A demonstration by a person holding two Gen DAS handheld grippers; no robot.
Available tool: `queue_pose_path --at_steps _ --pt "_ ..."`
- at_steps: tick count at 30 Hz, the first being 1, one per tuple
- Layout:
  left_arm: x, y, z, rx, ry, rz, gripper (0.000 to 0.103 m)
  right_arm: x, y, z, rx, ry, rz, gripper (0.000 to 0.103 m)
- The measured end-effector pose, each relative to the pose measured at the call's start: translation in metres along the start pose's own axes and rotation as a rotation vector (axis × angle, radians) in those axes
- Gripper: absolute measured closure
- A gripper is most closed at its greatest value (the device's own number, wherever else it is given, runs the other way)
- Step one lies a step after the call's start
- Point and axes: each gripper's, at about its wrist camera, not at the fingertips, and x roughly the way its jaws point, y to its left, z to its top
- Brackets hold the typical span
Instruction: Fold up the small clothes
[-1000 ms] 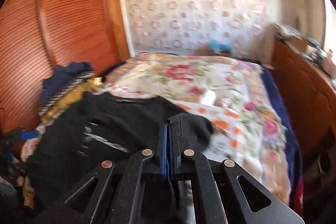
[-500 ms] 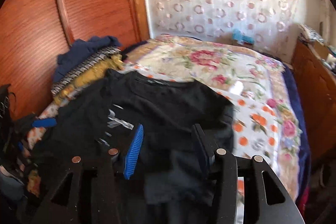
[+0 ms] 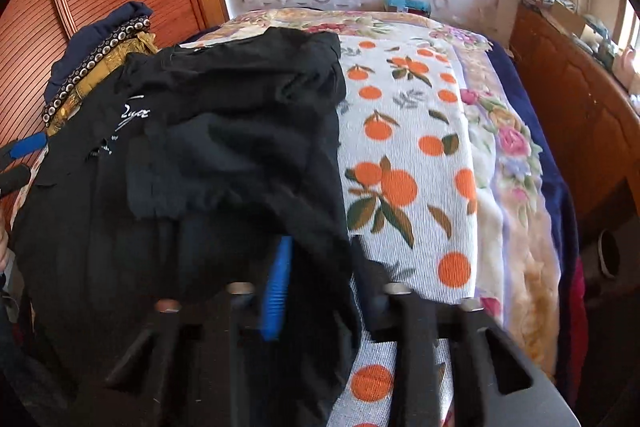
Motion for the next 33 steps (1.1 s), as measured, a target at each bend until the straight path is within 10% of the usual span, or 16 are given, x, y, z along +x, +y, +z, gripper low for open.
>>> queue_pose_path --at_steps 1,13,19,33 --pt "0.001 -0.002 0.000 0.006 0.004 0.001 0.012 -0.004 0.000 0.000 0.000 -0.016 0.013 0.099" --pt "0.047 -0.022 0.037 0.132 0.032 0.041 0.012 -0.034 0.000 -0.026 0.040 -0.082 -0.032 0.098" --pt "0.087 -0.043 0.063 0.223 0.067 0.011 0.014 -0.027 0.000 -0.042 0.066 -0.097 -0.100 0.046" --pt "0.175 -0.121 0.130 0.283 0.184 -0.130 0.056 -0.025 -0.007 -0.041 0.118 -0.117 -0.131 0.046"
